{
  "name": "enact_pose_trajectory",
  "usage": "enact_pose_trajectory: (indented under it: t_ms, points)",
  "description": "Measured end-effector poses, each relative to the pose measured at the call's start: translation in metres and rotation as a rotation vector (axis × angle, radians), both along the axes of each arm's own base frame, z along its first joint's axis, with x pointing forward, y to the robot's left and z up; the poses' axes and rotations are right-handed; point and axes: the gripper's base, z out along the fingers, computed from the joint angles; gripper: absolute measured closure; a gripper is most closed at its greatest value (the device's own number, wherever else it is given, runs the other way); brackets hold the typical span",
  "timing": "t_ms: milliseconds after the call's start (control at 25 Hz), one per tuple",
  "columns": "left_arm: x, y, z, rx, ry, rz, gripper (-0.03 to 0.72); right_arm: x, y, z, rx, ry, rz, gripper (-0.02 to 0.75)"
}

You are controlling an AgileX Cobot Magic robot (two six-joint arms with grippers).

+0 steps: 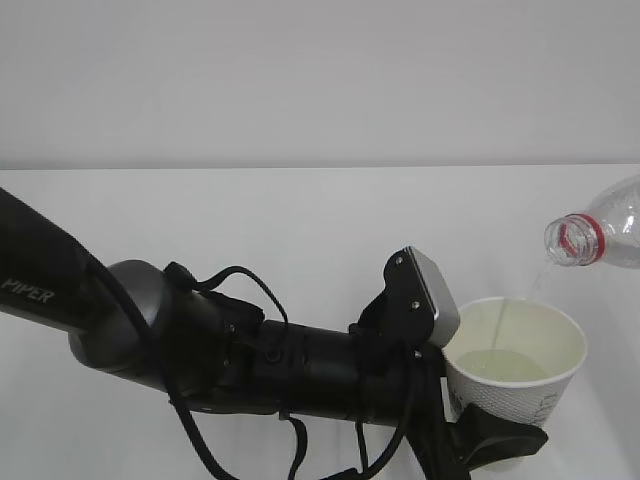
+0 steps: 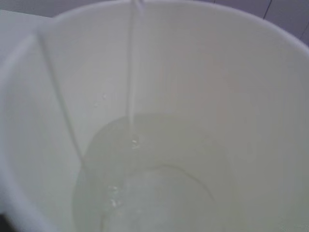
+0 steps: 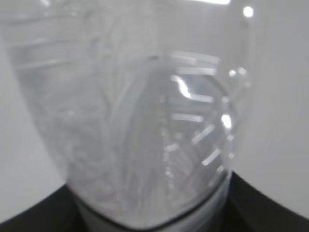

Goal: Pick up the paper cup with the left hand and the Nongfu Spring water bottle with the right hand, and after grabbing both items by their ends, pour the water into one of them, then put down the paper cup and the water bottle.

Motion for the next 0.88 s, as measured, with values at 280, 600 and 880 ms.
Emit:
enact_pose_trajectory:
  t_ms: [280,600,880]
  points:
    - [0.0,0.0,0.0,0.0,0.0,0.0,0.145,0.0,-0.0002,0.0001,0.003,-0.001,-0.002,0.337]
    - [0.0,0.0,0.0,0.0,0.0,0.0,0.145,0.0,-0.0007,0.0001,0.008,0.0,-0.008,0.337]
    - [0.0,0.0,0.0,0.0,0.0,0.0,0.145,0.0,-0.0007,0.0002,0.007,-0.002,-0.008,0.337]
